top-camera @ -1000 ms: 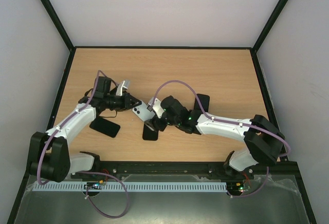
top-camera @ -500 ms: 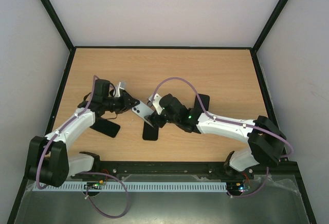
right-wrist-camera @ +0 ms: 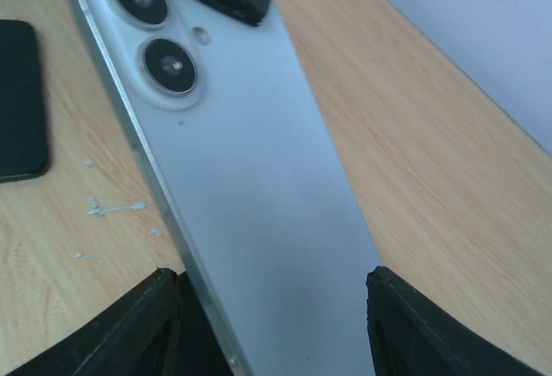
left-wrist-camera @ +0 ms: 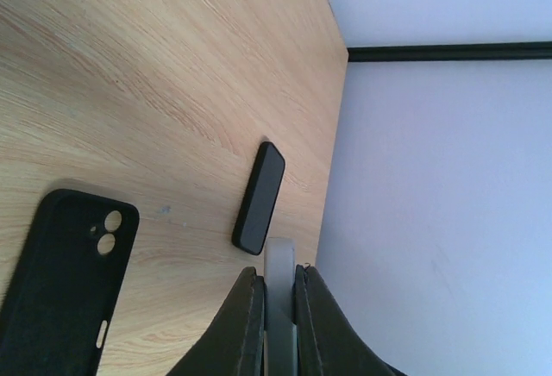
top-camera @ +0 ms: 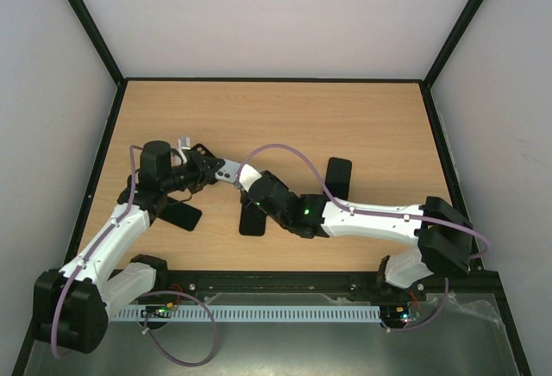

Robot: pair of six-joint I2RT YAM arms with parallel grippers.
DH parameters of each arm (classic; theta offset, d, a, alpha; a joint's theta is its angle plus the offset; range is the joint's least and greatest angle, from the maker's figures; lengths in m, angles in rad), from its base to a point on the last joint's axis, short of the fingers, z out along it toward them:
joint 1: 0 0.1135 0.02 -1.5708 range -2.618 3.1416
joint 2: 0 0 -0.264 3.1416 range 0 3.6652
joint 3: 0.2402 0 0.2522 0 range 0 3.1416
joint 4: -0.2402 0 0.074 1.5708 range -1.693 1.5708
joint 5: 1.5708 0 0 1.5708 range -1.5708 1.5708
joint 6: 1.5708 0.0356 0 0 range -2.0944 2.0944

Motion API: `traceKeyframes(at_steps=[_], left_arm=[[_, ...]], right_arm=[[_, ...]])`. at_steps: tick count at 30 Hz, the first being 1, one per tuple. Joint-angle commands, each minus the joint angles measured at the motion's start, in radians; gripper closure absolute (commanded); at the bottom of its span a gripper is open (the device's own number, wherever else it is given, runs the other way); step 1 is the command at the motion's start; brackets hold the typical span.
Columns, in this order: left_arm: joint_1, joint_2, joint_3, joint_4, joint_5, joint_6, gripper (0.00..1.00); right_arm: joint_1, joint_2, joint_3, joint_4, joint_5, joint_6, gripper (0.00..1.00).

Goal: Put the phone into the phone case

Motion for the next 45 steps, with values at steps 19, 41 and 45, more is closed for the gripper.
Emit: traceKeyframes(at_steps=[19,41,45], left_arm=[[0.005,-0.077,-0.016,-0.084,0.024,-0.193,0.97],[0.006,-0.124,-0.008,-0.099,0.039,-0.266,0.85],[0.011,-0.145,-0.035,-0.058,0.040,-0.286,0.71]], right_arm=[[0.088,0.038,-0.012,0.079,0.373,-0.195,0.60],[0.145,0.088,-0.027,0.116,0.464,-0.215,0.98],[0.145,0.076,-0.035,0.110,0.446,-0.183,0.98]])
